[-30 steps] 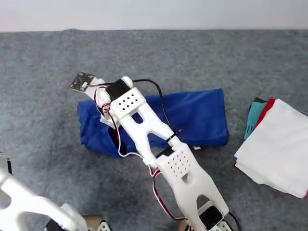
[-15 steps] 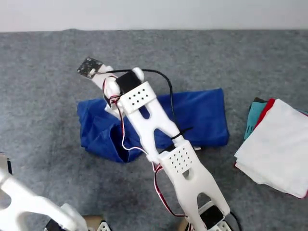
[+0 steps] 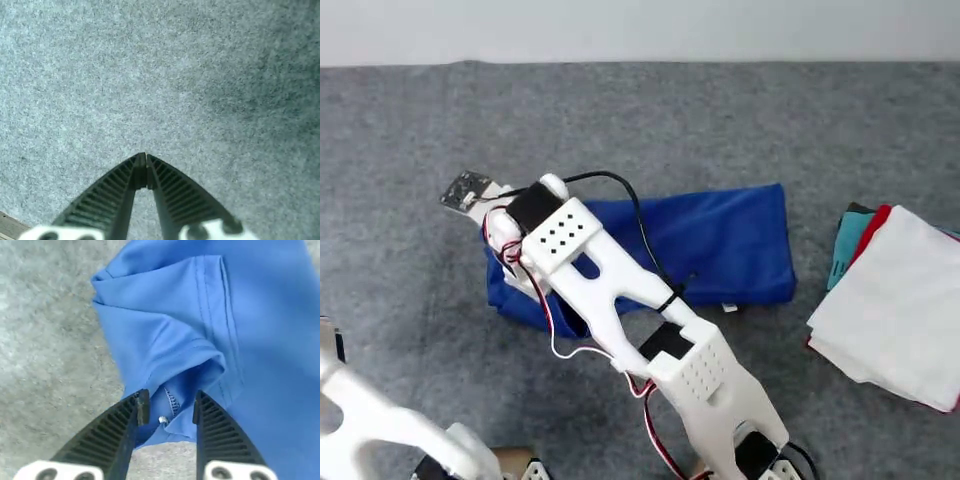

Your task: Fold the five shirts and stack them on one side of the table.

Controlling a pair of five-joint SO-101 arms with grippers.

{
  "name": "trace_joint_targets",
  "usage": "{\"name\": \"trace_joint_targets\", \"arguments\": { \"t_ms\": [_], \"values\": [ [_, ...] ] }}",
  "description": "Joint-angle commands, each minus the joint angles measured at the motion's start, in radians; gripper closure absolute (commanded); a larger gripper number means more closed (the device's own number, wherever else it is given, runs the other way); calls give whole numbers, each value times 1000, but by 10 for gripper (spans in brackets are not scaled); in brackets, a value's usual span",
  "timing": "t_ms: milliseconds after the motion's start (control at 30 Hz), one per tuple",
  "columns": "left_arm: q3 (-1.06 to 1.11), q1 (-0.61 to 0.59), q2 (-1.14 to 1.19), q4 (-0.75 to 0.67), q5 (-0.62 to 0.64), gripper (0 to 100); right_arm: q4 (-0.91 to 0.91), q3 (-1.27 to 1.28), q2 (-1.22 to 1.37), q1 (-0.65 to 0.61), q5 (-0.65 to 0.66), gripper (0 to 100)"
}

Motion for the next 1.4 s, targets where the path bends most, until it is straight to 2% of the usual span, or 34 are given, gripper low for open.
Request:
{"name": "trace_joint_targets", "arguments": {
  "t_ms": [0,100,300,400,533,667,900,1233,1367],
  "values": [
    [-4,2,-28,9,-8,994,35,-8,-58,-21,-48,823],
    [-2,2,-28,9,-8,994,35,-8,-22,-41,-75,779],
    [5,2,-28,9,-8,994,-10,-9,38,-65,-71,802],
    [33,2,-34,5,-8,994,-36,-9,51,-67,-68,830],
    [59,0,-34,3,-8,994,-74,-8,53,-61,-55,919],
    [59,2,-34,2,-8,994,-104,-8,53,-61,80,991],
    [61,-2,-34,-21,-8,994,-180,-8,53,-45,189,988],
    [61,2,-34,-20,-8,994,-455,-8,104,7,420,974],
    [61,2,-34,-20,-8,994,-539,-9,174,61,440,936]
  ]
}}
